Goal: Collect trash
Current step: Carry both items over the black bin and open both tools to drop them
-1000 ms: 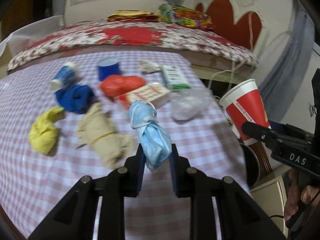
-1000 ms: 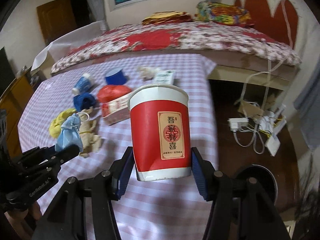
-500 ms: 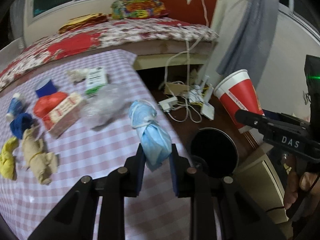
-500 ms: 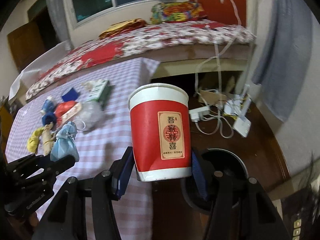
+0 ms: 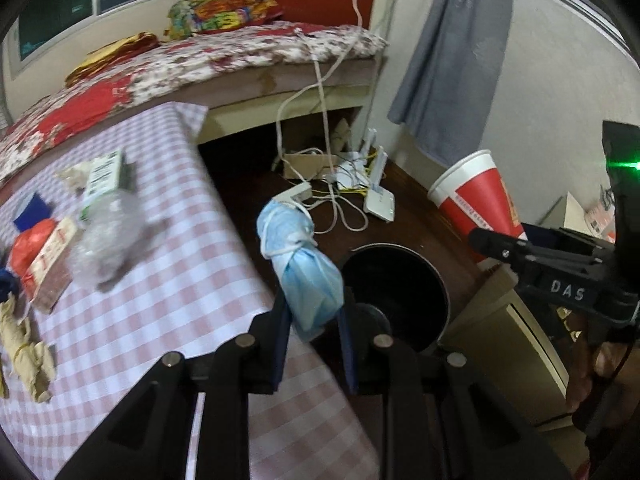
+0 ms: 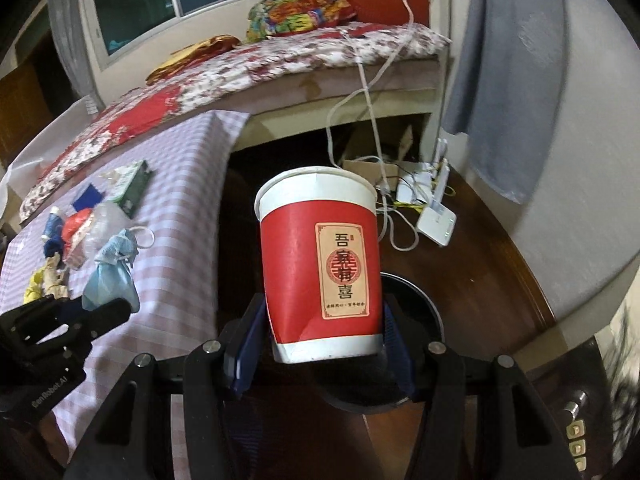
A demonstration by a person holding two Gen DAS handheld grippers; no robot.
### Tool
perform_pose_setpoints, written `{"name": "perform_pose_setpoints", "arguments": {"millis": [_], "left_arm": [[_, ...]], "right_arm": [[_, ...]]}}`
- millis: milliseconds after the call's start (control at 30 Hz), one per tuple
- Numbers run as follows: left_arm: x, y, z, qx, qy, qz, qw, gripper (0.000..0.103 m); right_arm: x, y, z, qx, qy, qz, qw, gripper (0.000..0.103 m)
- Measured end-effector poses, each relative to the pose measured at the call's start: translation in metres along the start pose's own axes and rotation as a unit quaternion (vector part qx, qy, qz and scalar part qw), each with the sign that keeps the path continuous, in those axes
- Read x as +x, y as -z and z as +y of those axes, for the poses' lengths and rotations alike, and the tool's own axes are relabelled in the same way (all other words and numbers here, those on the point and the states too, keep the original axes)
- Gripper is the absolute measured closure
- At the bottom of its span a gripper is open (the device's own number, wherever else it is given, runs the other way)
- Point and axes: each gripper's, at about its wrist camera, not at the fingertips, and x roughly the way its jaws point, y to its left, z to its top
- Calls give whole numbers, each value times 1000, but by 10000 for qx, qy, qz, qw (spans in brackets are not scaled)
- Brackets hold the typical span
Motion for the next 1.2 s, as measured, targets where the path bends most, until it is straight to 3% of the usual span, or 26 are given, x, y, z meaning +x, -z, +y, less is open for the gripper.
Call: {"name": "perform_pose_setpoints", "arguments": {"millis": [333,667,867,933,1000,1033,1133,1200], "left_arm": [[45,0,-50,317,406,508,9974,79],[103,6,-71,72,694,1286,9892,79],[137,10,-81,191,510,1695,9840,78],[148,12,-81,202,510,1795,9822,73],[169,18,-80,-47,778,2090,9748,41],[176,23,-78,-142,727,2155,9737,36],[187,35,-75,-260,534,2423,9684,35],[181,33,-75,-290,447,2331,9710,34]], "right_arm": [[27,27,-56,127,33,308,9994,45],[73,54,-73,-201,-17,719,9972,45],[108,65,-80,-725,-173,1061,9916,44],[122,71,-82,-909,-353,1200,9880,43],[140,80,-80,-1184,-447,1320,9831,39],[148,83,-81,-1224,-394,1379,9821,29],[158,92,-85,-1188,-311,1528,9806,27],[150,94,-88,-1067,-227,1469,9831,27]]}}
